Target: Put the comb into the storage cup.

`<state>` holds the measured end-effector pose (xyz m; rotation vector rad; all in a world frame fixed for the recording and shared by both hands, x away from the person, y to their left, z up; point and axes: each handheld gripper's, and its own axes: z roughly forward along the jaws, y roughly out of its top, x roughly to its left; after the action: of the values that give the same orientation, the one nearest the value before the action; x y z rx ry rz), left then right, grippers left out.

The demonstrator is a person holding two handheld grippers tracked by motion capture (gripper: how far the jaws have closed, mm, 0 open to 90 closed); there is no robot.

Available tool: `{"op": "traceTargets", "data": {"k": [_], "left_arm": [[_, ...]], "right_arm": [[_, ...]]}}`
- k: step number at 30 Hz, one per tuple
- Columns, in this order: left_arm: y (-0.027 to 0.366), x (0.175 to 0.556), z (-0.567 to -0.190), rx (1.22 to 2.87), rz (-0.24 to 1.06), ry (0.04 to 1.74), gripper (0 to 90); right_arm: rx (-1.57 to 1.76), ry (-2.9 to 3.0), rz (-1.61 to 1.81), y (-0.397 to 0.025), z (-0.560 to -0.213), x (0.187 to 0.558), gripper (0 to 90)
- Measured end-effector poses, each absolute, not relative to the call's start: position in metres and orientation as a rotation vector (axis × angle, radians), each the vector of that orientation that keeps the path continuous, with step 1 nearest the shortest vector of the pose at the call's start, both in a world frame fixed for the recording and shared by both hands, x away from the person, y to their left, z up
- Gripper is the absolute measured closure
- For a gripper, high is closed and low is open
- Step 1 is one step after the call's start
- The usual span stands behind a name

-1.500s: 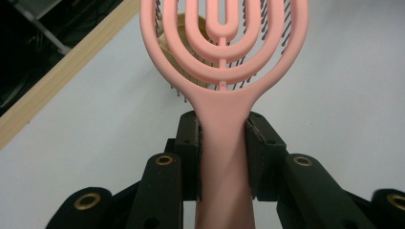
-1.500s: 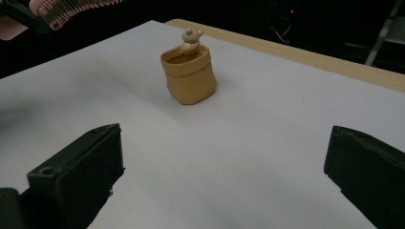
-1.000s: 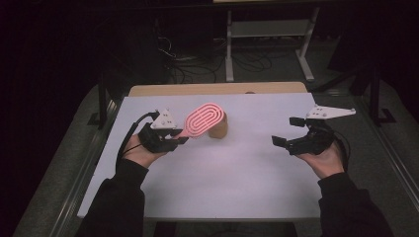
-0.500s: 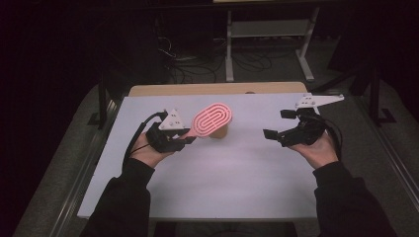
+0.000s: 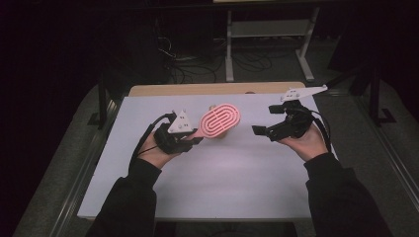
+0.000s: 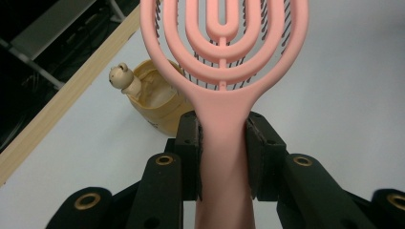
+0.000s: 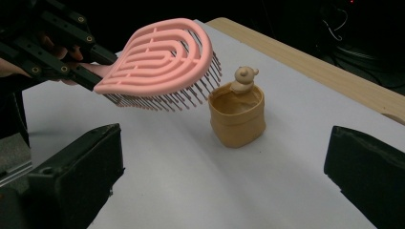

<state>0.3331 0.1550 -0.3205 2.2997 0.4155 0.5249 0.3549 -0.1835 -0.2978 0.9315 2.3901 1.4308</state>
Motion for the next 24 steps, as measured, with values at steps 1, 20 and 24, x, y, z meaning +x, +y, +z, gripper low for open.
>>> {"op": "traceTargets", "data": {"k": [1, 20, 24], "left_arm": [[0.154, 0.333, -0.321, 2.298, 0.525, 0.410, 70.3], [0.139, 0.331, -0.333, 2.277, 0.534, 0.372, 70.3], [0.137, 0.330, -0.334, 2.268, 0.540, 0.361, 70.3]], "right_arm": [[0.927, 2.394, 1.426, -0.183, -0.297, 0.356, 0.0], [0.919, 2.488, 1.444, -0.160, -0.298, 0.378, 2.8], [0.917, 2.504, 1.445, -0.155, -0.297, 0.381, 3.5]]}}
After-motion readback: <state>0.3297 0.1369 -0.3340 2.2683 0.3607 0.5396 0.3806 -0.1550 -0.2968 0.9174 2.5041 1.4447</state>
